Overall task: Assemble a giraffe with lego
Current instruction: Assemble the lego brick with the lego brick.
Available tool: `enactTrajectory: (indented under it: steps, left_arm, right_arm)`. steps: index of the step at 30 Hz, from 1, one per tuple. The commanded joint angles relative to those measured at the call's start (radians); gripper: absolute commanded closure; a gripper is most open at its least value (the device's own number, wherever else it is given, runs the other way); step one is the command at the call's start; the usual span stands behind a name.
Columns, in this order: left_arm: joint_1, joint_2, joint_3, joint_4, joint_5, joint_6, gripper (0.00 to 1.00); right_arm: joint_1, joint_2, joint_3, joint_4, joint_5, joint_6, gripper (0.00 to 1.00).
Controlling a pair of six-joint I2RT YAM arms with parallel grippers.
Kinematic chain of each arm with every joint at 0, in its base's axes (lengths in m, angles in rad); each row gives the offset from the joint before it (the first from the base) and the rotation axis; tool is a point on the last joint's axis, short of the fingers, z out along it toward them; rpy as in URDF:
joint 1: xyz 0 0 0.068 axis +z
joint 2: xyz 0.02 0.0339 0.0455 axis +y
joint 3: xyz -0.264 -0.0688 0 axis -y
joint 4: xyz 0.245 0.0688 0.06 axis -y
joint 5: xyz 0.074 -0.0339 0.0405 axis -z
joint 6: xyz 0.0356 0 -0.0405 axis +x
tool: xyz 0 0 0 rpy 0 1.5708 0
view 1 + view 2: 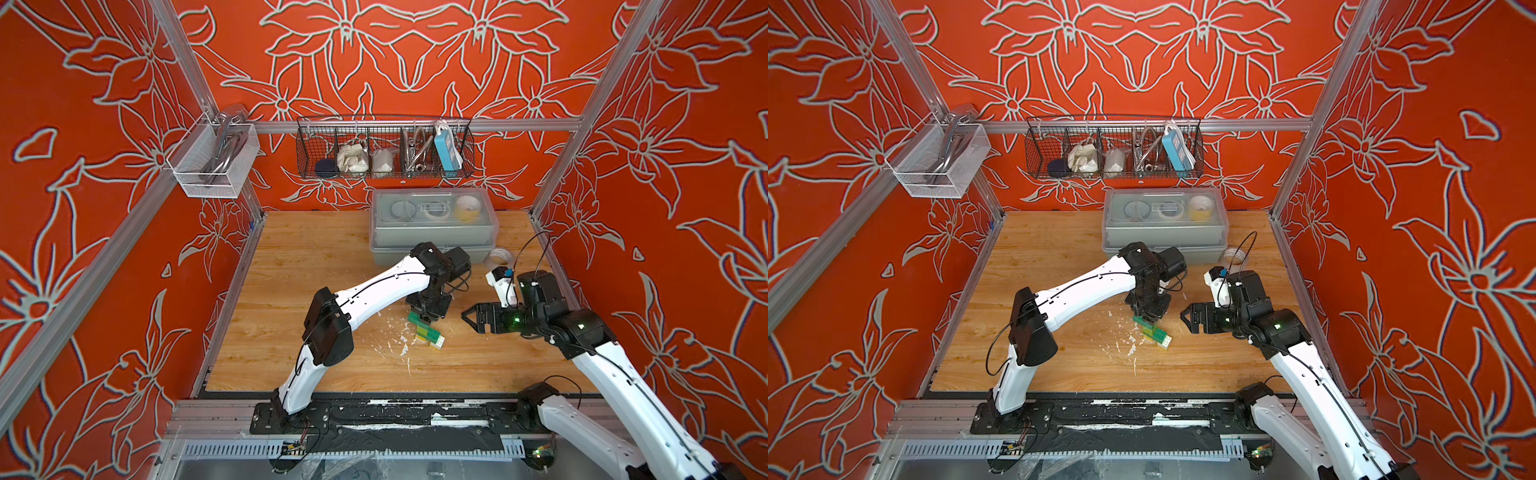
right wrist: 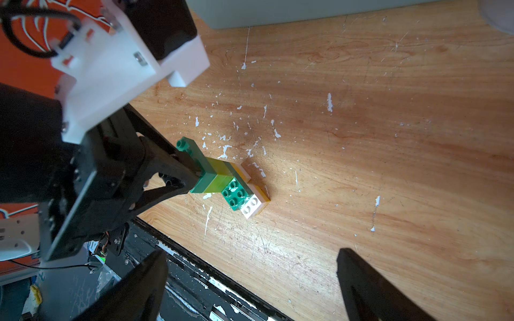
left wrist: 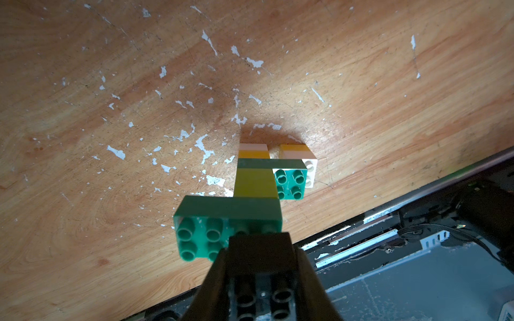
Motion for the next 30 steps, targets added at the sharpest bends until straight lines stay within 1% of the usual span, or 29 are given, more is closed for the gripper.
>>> enactTrajectory:
  steps: [1,30]
  left_arm:
    - [0.006,0.023,0.012,-0.018,-0.008,0.009,0.74]
    - [0.017,0.071,-0.053,0.002,0.002,0.025,0.75]
  right_arm:
    - [-0.006,-0.008,-0.013,-0.006,-0.01,-0.009,0.0]
    - [-0.018,-0.016,-0.019,0.001,-0.019,-0.013,0.0]
